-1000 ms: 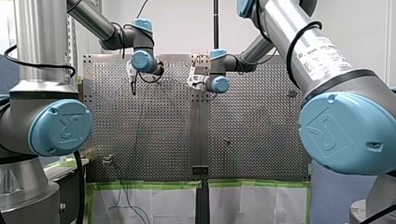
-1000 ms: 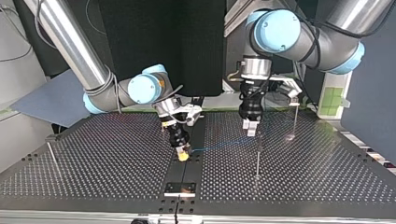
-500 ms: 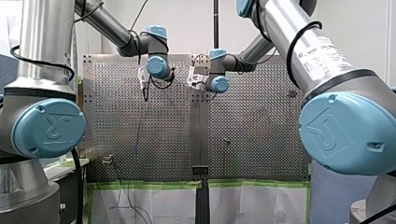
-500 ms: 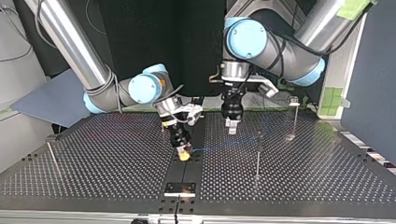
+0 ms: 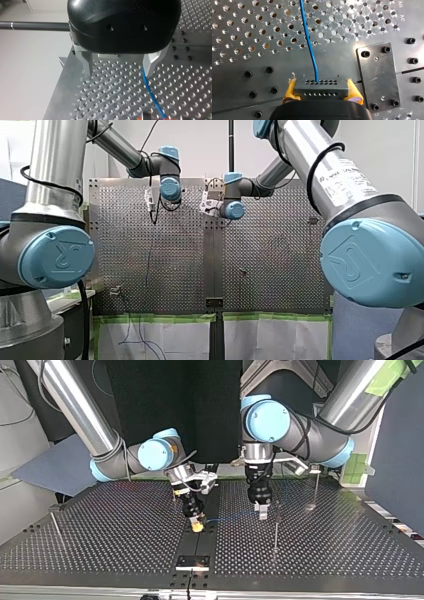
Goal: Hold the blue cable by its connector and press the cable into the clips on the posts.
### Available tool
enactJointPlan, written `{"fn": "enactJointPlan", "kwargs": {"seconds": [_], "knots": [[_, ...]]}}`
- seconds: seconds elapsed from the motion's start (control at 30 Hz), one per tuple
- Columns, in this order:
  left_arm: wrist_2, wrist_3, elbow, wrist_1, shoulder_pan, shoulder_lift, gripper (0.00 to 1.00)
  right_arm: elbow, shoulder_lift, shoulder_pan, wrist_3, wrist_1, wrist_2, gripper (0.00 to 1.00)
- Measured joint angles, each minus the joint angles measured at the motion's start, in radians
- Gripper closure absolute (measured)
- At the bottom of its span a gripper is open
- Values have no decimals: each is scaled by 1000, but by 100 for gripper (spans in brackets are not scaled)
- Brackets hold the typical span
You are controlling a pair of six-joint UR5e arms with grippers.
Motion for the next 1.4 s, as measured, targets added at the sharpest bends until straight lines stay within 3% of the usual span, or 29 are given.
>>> {"fn": "enactJointPlan", "kwargs": {"seconds": [0.13, 0.37, 0.9, 1.17, 1.4], "knots": [[30, 1, 0, 7, 22, 0, 0, 0, 0, -2, 0, 0, 0, 100], [56, -3, 0, 26, 22, 0, 0, 0, 0, -5, 1, -2, 1, 100], [44, 9, 1, 45, -9, -62, 0, 0, 0, -5, 1, -3, 1, 100], [61, 8, 1, 62, -9, -59, 0, 0, 1, -6, 0, -4, 1, 100], [65, -13, 0, 45, -9, -21, 0, 0, 1, -15, 1, -6, 1, 100]]}}
